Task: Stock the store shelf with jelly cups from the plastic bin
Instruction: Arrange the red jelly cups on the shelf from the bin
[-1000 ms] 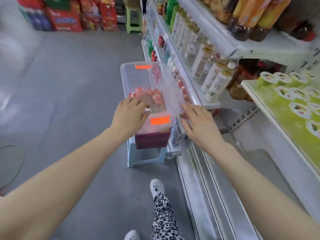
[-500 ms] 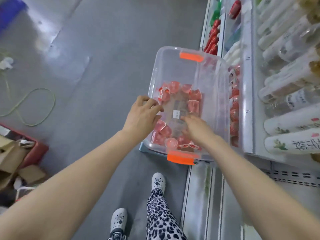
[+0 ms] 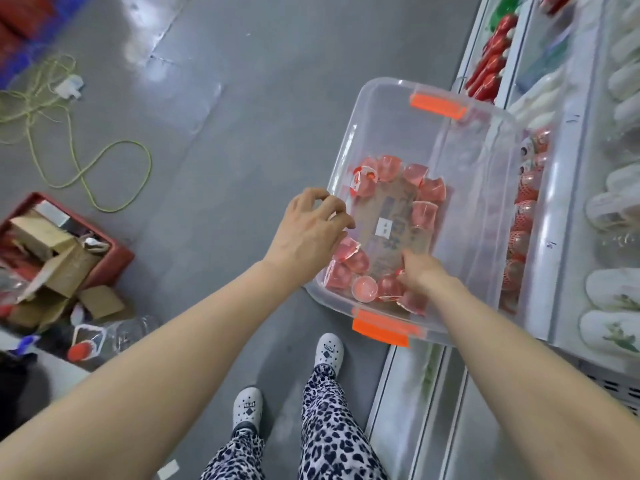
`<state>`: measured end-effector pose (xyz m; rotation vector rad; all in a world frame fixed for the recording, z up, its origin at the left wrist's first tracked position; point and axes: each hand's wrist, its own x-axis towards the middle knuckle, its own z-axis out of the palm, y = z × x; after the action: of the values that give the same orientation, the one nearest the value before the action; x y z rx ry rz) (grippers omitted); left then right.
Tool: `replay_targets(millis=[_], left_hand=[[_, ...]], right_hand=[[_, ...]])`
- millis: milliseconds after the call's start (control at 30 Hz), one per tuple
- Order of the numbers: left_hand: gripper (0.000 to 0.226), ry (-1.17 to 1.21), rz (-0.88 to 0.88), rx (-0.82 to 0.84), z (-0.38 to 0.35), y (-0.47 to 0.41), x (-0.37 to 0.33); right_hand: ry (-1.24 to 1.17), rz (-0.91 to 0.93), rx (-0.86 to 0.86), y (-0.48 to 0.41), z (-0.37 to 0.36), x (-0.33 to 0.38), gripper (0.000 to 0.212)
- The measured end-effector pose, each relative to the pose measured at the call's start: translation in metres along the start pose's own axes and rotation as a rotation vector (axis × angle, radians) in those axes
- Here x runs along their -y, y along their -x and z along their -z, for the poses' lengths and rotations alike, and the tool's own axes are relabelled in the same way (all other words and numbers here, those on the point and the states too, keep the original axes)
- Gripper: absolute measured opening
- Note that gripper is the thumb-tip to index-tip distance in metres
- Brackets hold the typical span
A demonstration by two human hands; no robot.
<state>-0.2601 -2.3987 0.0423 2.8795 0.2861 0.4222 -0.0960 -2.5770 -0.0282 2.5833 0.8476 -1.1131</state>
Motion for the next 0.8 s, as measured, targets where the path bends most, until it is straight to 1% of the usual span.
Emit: replay_targets(millis=[67, 100, 167, 233, 300, 367, 467, 633, 733, 800], left_hand=[[0.015, -0.121, -0.025, 0.034, 0.004, -0.002, -0.001], [0.018, -0.201, -0.067, 0.065, 0.006, -0.004, -0.005], [0.023, -0.288, -0.191, 0.134, 0.006, -0.012, -0.017], [0.024, -0.248, -0.282, 0.249, 0.004, -0.025, -0.035], [0.026, -0.223, -0.256, 0.469, -0.008, -0.037, -0.053], [0.031, -0.285, -0.175, 0.676, -0.029, -0.047, -0.061], [0.036, -0.357, -0.115, 0.837, -0.061, -0.056, -0.061], [0.041, -0.370, -0.041, 0.982, -0.088, -0.054, -0.055], [0.044, -0.379, -0.059, 0.956, -0.091, -0.053, -0.054], [0.042, -0.399, -0.090, 0.924, -0.093, -0.052, -0.053]], right_hand=[[-0.048, 0.003, -0.068, 0.006, 0.007, 0.003, 0.063], [-0.082, 0.023, -0.120, 0.012, 0.012, 0.004, 0.069], [-0.117, 0.097, -0.264, 0.025, 0.027, 0.003, 0.070], [-0.108, 0.155, -0.386, 0.037, 0.043, -0.003, 0.067], [-0.104, 0.186, -0.482, 0.048, 0.056, -0.011, 0.059], [-0.111, 0.215, -0.553, 0.056, 0.065, -0.020, 0.054], [-0.124, 0.250, -0.638, 0.063, 0.076, -0.031, 0.050], [-0.175, 0.301, -0.725, 0.058, 0.080, -0.042, 0.053], [-0.194, 0.300, -0.751, 0.054, 0.076, -0.044, 0.053], [-0.202, 0.291, -0.750, 0.055, 0.075, -0.043, 0.054]])
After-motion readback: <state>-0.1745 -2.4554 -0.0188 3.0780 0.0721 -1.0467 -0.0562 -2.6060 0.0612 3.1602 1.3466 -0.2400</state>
